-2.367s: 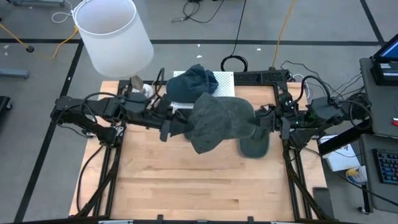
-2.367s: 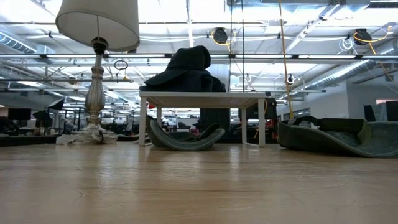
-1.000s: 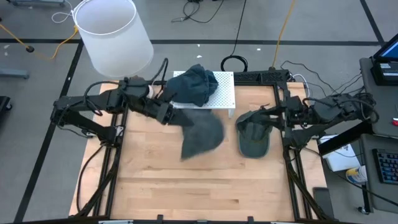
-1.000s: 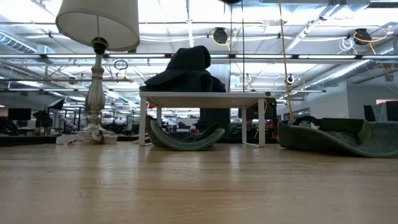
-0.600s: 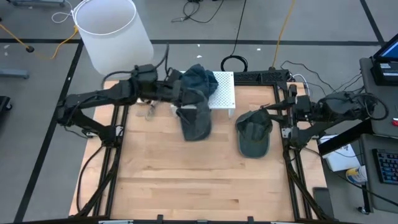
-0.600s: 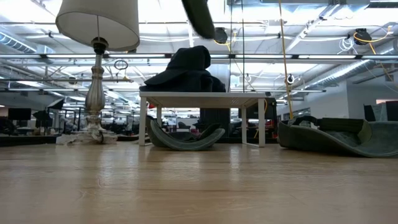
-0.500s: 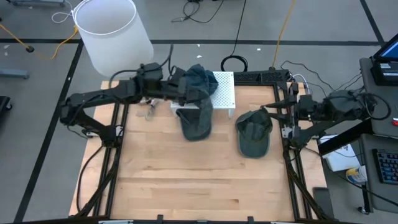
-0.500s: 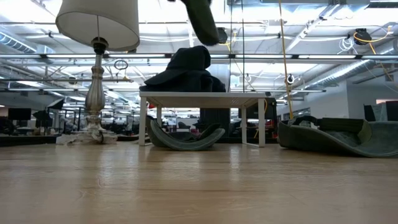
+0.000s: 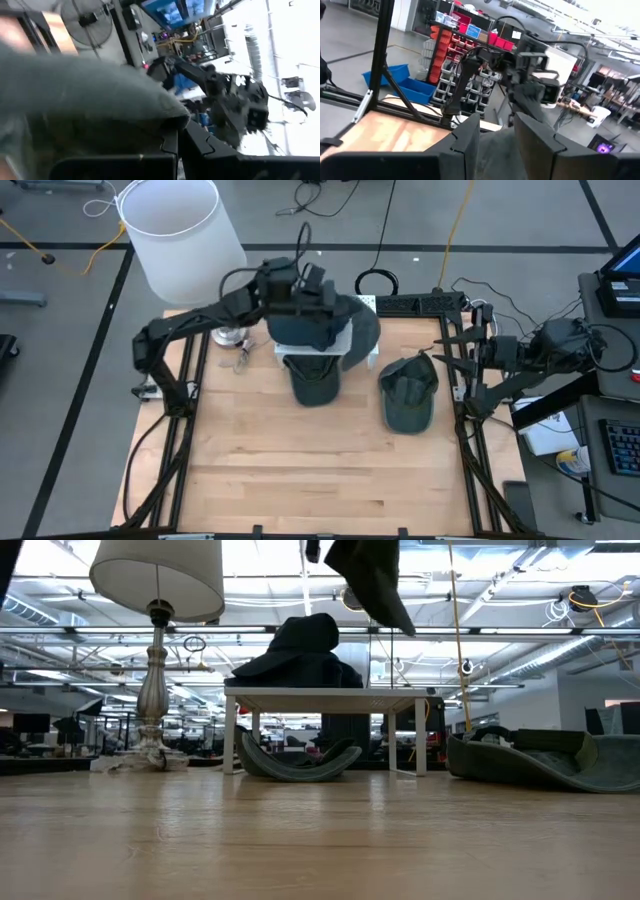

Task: Pick & Place hat
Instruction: Put the left black cap on the shelf

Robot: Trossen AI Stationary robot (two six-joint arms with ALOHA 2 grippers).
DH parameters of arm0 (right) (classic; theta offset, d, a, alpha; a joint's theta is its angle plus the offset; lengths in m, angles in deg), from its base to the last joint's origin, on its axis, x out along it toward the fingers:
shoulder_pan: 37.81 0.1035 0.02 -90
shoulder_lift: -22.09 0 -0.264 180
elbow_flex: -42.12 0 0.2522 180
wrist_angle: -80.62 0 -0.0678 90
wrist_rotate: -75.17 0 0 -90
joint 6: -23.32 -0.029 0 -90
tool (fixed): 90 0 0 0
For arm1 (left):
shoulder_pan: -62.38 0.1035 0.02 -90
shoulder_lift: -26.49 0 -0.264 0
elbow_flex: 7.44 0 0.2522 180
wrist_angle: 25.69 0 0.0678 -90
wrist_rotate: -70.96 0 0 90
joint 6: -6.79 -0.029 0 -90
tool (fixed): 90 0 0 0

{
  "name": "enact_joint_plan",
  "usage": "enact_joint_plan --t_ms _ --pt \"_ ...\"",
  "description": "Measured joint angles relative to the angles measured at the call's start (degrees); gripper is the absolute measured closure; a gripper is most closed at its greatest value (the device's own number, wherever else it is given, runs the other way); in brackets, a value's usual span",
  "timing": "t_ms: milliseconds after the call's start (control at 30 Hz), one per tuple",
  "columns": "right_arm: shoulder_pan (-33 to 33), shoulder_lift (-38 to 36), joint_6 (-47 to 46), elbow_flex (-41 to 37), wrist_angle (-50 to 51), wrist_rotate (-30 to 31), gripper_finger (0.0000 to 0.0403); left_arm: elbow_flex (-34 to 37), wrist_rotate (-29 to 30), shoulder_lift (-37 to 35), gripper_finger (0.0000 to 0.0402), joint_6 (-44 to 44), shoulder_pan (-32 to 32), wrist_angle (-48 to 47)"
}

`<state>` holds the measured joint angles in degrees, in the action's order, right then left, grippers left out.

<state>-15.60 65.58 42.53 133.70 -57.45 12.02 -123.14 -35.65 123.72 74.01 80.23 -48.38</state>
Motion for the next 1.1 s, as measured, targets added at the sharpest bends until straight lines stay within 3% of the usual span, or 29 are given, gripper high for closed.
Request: enact_joint_plan --t_ms 167,300,733,1100 --pt "0.00 0.03 2.05 0.00 -0.07 0.07 0.0287 -8.55 2.73 4.46 0.0401 -4.66 2.60 -8.37" --pt "0.00 0.03 4.52 0.00 -0.07 0.09 0.0287 -12.03 3.01 6.47 0.0401 -5.93 4.61 -9.45" --pt "0.00 0.05 8.53 0.00 -0.07 0.11 0.0287 -12.47 0.20 6.84 0.0401 -6.78 9.58 -16.78" --pt "0.02 0.08 8.97 0.00 0.41 0.13 0.0287 -12.49 -1.86 11.55 0.0401 -4.59 9.18 -12.10"
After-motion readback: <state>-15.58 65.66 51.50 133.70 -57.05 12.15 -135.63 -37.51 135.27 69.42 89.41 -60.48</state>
